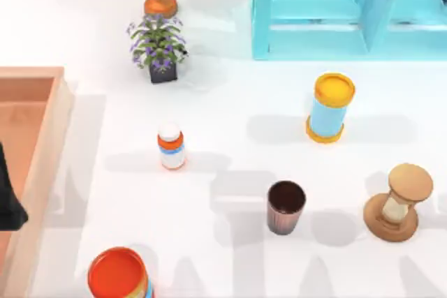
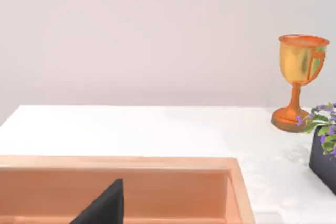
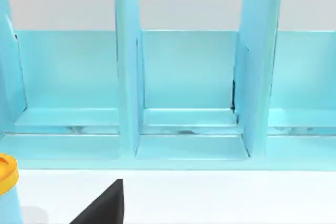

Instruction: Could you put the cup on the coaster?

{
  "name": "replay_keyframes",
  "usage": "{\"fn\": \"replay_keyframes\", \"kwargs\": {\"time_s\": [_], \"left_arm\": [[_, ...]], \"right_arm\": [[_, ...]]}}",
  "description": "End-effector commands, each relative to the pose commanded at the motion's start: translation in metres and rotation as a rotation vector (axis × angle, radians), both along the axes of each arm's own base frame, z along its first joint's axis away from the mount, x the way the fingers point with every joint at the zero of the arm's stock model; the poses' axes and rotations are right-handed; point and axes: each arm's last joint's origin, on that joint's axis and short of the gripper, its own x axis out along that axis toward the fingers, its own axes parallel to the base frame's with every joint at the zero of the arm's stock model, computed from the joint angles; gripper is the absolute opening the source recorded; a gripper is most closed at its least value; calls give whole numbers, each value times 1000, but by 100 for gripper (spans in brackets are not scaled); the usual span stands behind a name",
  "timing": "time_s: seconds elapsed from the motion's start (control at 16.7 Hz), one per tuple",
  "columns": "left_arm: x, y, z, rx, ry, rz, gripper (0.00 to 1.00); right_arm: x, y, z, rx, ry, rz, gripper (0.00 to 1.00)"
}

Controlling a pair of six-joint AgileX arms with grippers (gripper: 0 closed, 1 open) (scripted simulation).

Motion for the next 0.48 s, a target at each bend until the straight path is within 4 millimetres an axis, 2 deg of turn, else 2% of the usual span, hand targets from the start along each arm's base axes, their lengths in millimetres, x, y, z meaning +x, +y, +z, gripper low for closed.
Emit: {"fn": "replay_keyframes", "kwargs": {"time_s": [0.24,0.48], "left_arm": [[0,0,0,0,0,0,100],[0,0,0,0,0,0,100]], "right_arm": [[0,2,6,-15,13,12,100],[2,13,38,-105,115,103,100]]}}
